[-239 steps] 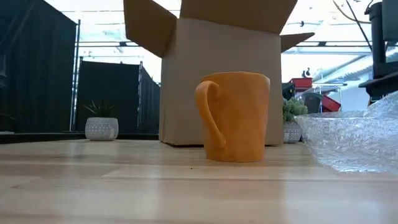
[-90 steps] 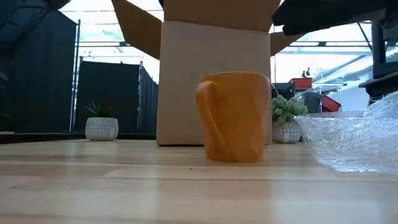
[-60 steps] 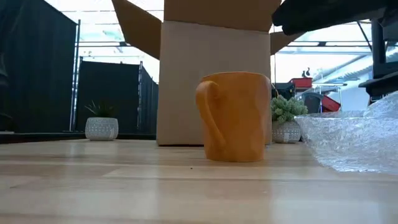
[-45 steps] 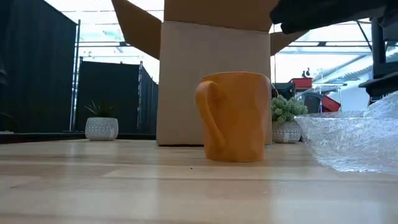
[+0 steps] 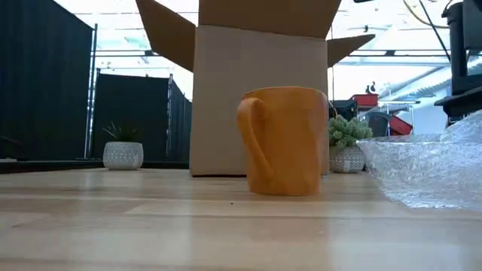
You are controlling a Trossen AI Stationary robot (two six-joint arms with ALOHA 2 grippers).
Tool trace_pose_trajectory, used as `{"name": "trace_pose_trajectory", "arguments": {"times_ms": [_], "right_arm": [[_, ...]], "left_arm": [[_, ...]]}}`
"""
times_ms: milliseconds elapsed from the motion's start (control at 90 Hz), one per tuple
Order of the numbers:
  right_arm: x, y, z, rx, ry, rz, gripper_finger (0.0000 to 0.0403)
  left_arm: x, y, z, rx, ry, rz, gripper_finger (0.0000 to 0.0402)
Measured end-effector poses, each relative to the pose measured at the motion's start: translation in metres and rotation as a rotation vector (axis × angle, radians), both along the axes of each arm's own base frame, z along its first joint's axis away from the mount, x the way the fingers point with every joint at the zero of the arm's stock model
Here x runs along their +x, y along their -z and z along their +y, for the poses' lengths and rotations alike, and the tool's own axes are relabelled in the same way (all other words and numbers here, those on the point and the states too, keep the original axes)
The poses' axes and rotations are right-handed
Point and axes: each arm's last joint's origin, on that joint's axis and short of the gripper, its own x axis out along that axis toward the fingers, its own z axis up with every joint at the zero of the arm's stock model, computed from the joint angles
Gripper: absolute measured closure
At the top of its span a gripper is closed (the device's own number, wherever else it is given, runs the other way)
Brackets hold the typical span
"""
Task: Wrap mug
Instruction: Adjust the brown cardboard box
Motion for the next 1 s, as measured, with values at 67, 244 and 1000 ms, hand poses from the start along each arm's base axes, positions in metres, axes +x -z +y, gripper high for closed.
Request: {"name": "trace_pose_trajectory", "arguments": {"times_ms": [67,244,1000], "right_arm": [[0.000,0.000,0.000,-0.003,0.000,0.001,0.0273],[0.001,0.000,-0.001,-0.002,0.002,0.002,0.0273],[0.005,0.000,-0.005,-0.013,0.009,0.016,0.0273]], "left_arm": [[0.008,0.025,-0.004,0.052,0.050,-0.006,0.0219],[0.018,0.075,0.028,0.021,0.083,-0.044,0.0220],[0.005,0.114,0.080,-0.013,0.002,-0.064,0.0220]]}}
